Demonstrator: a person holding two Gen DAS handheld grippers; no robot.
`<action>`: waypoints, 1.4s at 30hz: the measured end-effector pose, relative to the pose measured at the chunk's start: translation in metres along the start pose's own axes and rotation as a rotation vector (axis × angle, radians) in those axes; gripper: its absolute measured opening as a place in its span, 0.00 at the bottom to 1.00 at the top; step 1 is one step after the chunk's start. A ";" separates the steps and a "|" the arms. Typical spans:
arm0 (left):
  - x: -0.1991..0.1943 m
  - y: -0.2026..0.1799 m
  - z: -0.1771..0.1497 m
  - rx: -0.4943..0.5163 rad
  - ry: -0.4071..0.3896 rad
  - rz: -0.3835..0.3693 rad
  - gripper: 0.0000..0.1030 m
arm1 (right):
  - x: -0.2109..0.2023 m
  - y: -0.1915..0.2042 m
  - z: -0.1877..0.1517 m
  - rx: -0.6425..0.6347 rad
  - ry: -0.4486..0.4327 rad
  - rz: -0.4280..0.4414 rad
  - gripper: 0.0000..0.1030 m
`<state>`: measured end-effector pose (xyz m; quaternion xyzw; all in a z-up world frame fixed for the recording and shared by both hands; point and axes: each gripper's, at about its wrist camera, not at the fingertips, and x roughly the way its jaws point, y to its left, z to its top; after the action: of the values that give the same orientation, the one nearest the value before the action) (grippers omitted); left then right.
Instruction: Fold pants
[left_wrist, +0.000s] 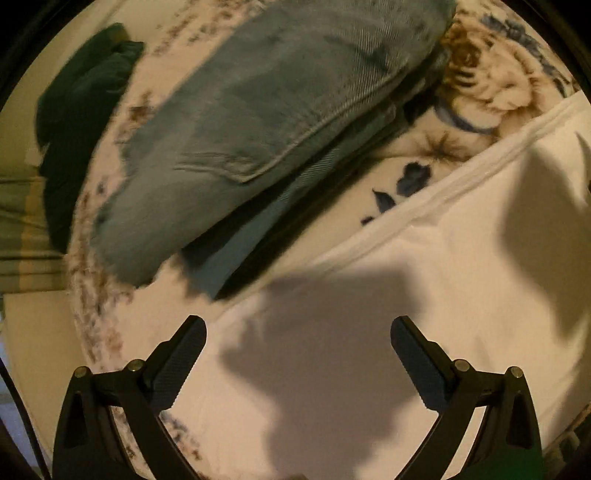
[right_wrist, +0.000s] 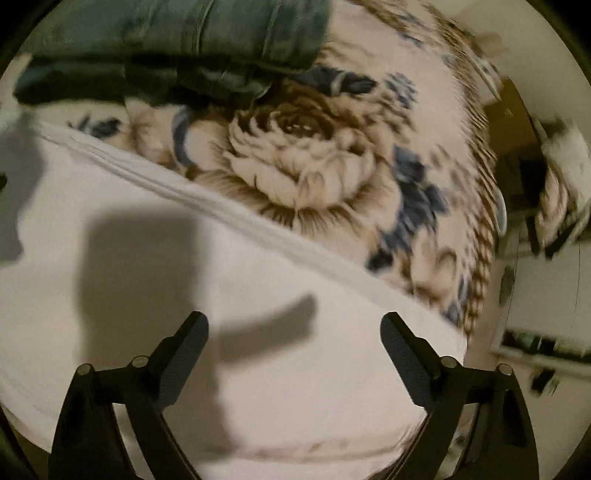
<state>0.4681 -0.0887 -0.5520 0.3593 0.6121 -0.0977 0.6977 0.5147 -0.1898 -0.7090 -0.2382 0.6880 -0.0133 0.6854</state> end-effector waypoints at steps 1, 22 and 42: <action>0.008 0.000 0.005 0.005 0.008 -0.029 0.91 | 0.005 -0.002 -0.001 -0.017 0.006 -0.002 0.92; 0.001 0.003 0.010 0.071 -0.068 -0.303 0.10 | 0.031 -0.074 0.021 0.030 -0.077 0.282 0.11; -0.069 -0.113 -0.236 -0.425 0.065 -0.322 0.09 | -0.037 0.034 -0.252 0.110 -0.136 0.375 0.09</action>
<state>0.2018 -0.0448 -0.5300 0.1056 0.6900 -0.0653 0.7130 0.2626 -0.2246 -0.6714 -0.0684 0.6705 0.0933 0.7328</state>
